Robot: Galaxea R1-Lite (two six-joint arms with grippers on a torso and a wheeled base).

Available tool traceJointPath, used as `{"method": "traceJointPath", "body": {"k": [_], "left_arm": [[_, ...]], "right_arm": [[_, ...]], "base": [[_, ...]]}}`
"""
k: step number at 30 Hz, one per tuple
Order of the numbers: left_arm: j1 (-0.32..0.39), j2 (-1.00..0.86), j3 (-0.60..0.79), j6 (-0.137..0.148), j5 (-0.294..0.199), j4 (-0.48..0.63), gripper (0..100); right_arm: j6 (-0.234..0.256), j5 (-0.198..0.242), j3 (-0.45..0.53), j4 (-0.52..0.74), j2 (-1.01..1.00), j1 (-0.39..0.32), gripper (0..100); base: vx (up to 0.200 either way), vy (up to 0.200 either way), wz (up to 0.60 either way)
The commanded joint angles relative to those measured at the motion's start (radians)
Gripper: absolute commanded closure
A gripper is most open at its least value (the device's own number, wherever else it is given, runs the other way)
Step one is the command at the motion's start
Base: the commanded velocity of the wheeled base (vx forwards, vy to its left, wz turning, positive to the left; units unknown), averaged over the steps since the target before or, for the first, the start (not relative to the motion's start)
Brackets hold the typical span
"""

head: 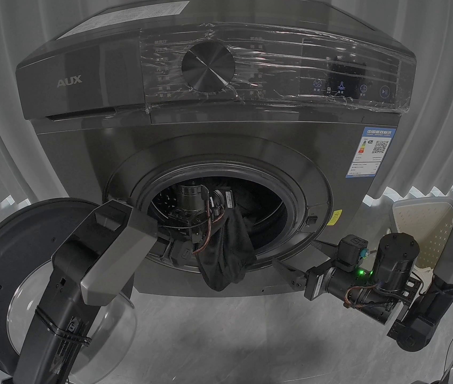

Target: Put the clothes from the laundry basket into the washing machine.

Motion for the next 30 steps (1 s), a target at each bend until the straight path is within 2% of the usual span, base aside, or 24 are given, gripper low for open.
{"method": "traceJointPath", "body": {"k": [1,5,8,13,14,15,16,18,23,30], "left_arm": [[0.0,0.019,-0.016,-0.009,0.001,0.0,0],[-0.001,0.01,-0.009,-0.038,0.001,0.0,0],[-0.001,-0.008,0.02,-0.041,0.001,0.001,0],[-0.01,-0.157,0.263,-0.041,-0.022,0.04,0],[-0.01,-0.162,0.269,-0.041,-0.022,0.041,0],[-0.016,-0.204,0.347,-0.041,-0.045,0.063,0],[-0.016,-0.204,0.347,-0.041,-0.045,0.063,0],[-0.024,-0.252,0.456,-0.041,-0.1,0.102,0],[-0.026,-0.237,0.491,-0.032,-0.105,0.135,0],[-0.026,-0.149,0.453,-0.031,-0.106,0.119,0]], "right_arm": [[0.0,0.0,-0.001,0.0,0.0,0.001,0],[0.0,0.0,0.002,0.0,0.0,0.001,0],[0.0,0.0,0.002,0.0,0.0,0.001,0],[0.001,0.0,0.005,0.0,0.0,0.001,0],[0.001,0.0,0.005,0.0,0.0,0.001,0],[0.001,0.0,0.005,0.0,0.0,0.001,0],[0.001,0.0,0.005,0.0,0.0,0.001,0],[0.001,0.0,0.005,0.0,0.001,0.006,0],[0.003,0.0,0.005,0.0,0.001,0.013,0],[0.003,0.0,0.005,0.0,0.001,0.012,0]], "base": [[0.0,0.0,0.0],[0.0,0.0,0.0],[0.0,0.0,0.0],[0.0,0.0,0.0],[0.0,0.0,0.0],[0.0,0.0,0.0],[0.0,0.0,0.0],[0.0,0.0,0.0],[0.0,0.0,0.0],[0.0,0.0,0.0]]}}
